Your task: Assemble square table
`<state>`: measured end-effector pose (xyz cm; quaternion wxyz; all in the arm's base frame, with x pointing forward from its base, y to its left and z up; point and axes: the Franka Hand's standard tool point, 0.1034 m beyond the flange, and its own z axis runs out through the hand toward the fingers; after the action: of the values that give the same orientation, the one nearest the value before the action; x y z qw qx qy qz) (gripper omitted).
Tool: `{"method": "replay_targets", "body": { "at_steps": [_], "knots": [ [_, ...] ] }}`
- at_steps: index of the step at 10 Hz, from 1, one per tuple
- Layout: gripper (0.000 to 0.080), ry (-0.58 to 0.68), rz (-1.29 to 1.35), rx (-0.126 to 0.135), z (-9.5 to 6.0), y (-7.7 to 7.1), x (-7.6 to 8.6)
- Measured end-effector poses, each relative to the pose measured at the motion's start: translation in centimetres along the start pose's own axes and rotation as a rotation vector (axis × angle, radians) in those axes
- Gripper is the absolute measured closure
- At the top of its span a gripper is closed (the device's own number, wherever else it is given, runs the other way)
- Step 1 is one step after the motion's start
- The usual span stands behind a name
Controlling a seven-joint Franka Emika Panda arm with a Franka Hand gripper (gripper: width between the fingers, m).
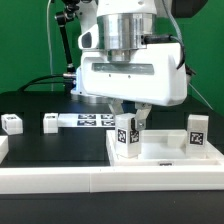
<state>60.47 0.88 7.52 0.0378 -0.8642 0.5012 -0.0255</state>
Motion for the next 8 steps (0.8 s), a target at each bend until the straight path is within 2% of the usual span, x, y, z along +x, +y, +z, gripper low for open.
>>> {"method": "replay_targets", "body": {
  "at_steps": [4, 8],
  "knots": [
    [0.0509, 0.004, 0.405, 0.014, 0.03, -0.16, -0.30],
    [0.0508, -0.014, 0.498, 0.011, 0.02, -0.20, -0.19]
  ]
}}
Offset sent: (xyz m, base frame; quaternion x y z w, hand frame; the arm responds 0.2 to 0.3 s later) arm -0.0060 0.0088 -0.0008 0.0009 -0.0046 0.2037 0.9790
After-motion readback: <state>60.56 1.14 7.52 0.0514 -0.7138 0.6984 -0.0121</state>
